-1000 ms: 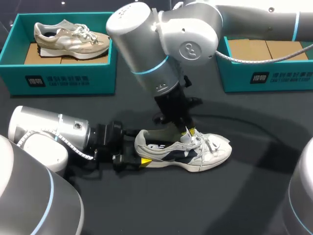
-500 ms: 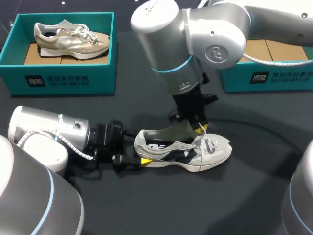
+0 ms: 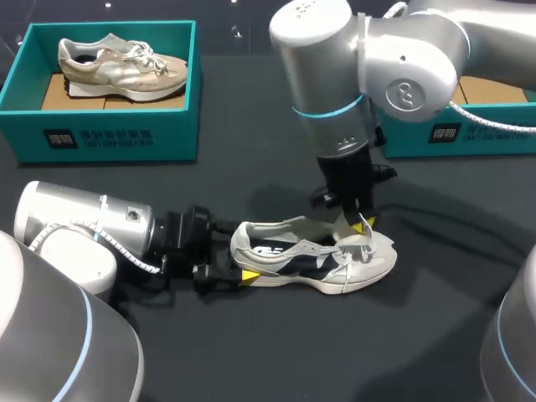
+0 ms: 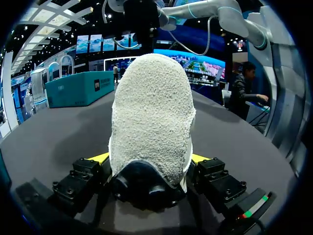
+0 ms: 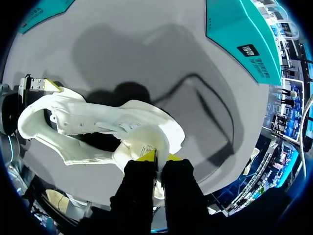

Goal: Take the shoe out of the shoebox, open the shoe tongue, remove and reinsert the insole, then place the shoe into the shoebox

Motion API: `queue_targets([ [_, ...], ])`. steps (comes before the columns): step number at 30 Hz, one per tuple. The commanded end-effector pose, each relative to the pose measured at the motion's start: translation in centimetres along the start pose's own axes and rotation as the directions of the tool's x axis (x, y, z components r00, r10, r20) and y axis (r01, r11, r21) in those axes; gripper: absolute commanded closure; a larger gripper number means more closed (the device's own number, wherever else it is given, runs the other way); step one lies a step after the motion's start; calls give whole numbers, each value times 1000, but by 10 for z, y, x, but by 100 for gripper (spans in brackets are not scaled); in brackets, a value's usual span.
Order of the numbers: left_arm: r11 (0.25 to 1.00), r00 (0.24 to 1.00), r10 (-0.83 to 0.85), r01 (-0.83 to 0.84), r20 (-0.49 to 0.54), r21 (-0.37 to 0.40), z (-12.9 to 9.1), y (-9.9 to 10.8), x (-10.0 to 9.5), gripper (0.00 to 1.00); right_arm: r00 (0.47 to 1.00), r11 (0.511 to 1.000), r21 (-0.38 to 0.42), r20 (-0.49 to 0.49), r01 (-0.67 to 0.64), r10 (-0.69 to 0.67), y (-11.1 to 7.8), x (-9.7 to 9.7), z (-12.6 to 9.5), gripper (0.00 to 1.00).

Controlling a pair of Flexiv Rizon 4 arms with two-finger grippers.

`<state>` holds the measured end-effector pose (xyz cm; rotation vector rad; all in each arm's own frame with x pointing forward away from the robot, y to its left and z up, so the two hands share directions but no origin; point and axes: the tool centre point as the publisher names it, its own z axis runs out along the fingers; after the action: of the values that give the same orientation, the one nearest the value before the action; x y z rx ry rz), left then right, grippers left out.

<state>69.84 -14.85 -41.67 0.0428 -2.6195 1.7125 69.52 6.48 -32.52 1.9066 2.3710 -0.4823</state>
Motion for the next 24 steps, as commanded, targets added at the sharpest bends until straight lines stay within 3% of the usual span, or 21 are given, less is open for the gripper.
queue_targets([
  [1,1000,1000,1,-1,0,-3,0,5,-1,100,1000,1000,1,-26,-13,13,-1,-8,12,97],
  [4,1000,1000,1,-1,0,-3,0,5,-1,100,999,1000,5,-25,-27,27,-1,-11,19,74],
  [8,1000,1000,1,-1,0,-3,0,5,-1,100,999,999,3,-27,-37,37,-2,-16,26,71],
  [14,1000,1000,1,-1,0,-3,0,5,-1,100,998,997,35,-5,-62,62,-3,-21,28,55],
  [15,1000,1000,1,-1,0,-3,0,5,-1,100,998,997,39,4,-69,69,-4,-22,26,44],
  [16,1000,1000,1,-1,0,-3,0,5,-1,100,997,997,43,9,-72,71,-5,-23,25,38],
  [20,1000,1000,1,-1,0,-3,0,5,-1,100,996,996,43,45,-84,82,-11,-28,10,29],
  [24,1000,1000,1,-1,0,-3,0,5,-1,100,992,997,17,99,-75,73,-19,-30,-20,23],
])
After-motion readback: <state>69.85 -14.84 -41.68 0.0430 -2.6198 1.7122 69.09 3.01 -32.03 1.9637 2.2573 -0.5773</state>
